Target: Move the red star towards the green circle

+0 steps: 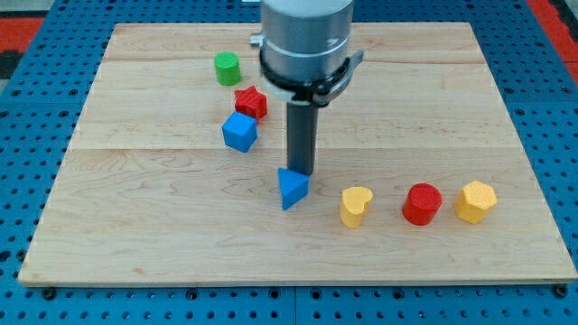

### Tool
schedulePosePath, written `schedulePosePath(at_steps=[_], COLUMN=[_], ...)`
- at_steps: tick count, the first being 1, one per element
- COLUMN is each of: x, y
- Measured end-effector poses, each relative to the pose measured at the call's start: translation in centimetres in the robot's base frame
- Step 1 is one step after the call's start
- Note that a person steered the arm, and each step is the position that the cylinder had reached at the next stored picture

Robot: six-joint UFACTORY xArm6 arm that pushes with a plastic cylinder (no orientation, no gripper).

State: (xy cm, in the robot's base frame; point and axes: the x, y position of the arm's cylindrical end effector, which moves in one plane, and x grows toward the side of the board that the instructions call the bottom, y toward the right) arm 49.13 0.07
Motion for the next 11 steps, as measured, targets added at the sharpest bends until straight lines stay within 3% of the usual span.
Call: schedulePosePath(at_steps=[3,5,6,7,8,9,10,11], x=[1.7,-9.7,-10.9,-10.4,-6.9,-12.5,-11.6,-8.7], y=[-1.1,-1.0,-4.7,-10.9,-12.6,-12.2,-7.4,-7.0])
